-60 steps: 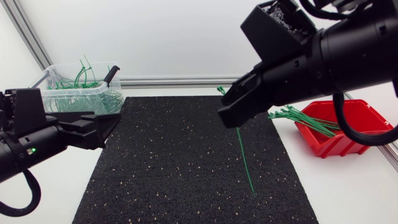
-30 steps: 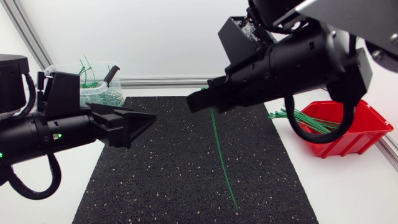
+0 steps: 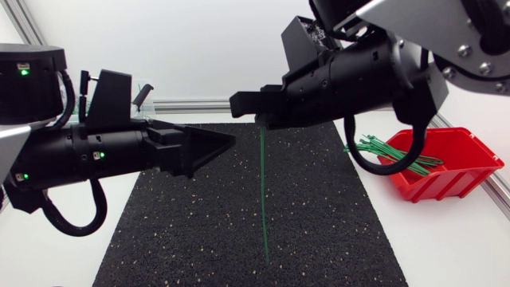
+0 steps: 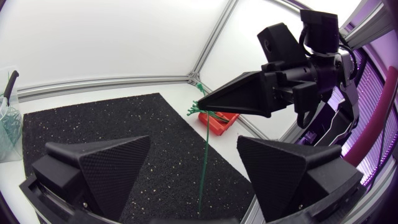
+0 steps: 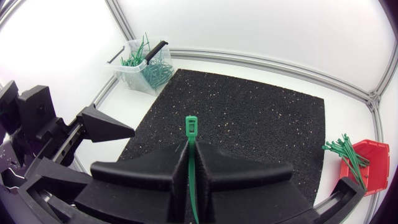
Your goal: Take a green cable tie from the red box, thread the tail through the head to close it, then place it in the transparent bin on the left.
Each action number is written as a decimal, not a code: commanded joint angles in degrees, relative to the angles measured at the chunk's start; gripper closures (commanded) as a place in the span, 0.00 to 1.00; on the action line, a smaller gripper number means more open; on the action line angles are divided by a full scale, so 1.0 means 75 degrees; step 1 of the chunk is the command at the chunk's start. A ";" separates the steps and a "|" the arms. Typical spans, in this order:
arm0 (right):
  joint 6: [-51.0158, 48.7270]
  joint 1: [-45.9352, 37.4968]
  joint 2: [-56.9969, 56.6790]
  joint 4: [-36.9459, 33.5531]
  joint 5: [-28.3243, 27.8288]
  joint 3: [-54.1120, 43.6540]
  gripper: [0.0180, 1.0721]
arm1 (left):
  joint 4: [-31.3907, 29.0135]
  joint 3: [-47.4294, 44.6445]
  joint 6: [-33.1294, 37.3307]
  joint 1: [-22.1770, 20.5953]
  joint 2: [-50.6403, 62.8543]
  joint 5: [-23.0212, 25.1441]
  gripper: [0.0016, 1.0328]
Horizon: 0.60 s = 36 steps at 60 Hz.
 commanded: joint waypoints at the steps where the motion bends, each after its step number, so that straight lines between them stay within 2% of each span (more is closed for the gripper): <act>1: 0.0364 -0.0054 0.0135 0.0108 -0.0054 0.0195 0.95 | 0.0219 -0.0078 -0.0216 -0.0141 0.0170 0.0112 0.06; 8: 0.0435 -0.0042 0.0170 0.0237 -0.0054 0.0183 0.95 | 0.0512 -0.0067 -0.0334 -0.0165 0.0475 0.0347 0.11; 24: 0.0634 -0.0065 0.0287 0.0378 -0.0136 0.0218 0.95 | 0.0805 -0.0184 -0.0064 -0.0622 0.0943 0.0581 0.12; 36: 0.0669 -0.0042 0.0240 0.0378 -0.0148 0.0183 0.95 | 0.1403 -0.0184 -0.0052 -0.0669 0.1482 0.0569 0.32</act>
